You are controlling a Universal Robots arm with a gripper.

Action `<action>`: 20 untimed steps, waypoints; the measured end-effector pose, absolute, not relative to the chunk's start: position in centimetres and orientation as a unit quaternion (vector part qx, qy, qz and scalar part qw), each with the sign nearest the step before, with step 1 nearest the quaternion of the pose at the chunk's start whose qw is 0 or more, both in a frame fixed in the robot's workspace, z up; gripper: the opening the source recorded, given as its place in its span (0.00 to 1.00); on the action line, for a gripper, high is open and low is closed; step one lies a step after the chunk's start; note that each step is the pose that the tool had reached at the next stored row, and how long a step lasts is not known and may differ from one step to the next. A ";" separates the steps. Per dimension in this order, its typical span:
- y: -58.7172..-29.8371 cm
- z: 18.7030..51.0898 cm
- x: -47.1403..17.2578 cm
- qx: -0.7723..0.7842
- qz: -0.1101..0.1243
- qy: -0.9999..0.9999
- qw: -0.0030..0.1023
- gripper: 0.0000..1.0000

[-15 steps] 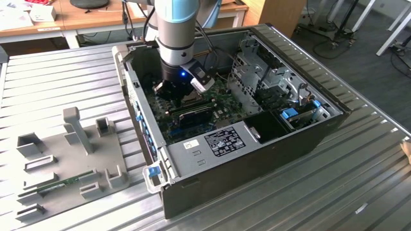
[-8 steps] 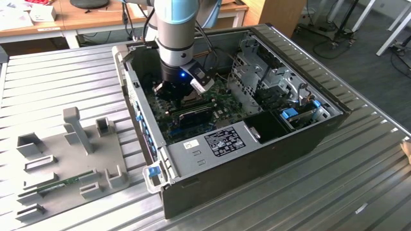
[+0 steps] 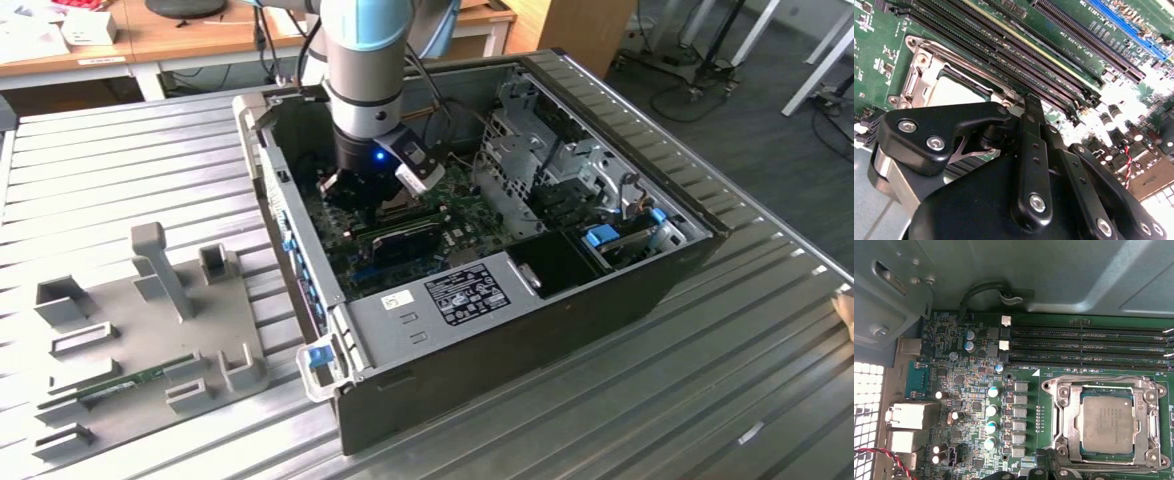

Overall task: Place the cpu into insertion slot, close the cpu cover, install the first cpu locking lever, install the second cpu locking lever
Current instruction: 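Install the second cpu locking lever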

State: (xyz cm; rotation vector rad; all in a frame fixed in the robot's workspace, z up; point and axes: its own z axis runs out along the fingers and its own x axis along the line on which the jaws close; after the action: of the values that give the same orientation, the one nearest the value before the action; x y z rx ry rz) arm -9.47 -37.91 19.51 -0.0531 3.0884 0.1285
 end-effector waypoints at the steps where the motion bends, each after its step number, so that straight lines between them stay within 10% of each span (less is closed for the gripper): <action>1: -37.9 19.5 -9.5 -0.017 0.042 0.999 0.025 0.10; 20: -37.9 20.1 -9.5 -0.017 0.042 0.999 0.025 0.10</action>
State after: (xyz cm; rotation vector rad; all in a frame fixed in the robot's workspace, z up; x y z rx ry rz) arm -9.47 -37.90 20.13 -0.0531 3.0883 0.1286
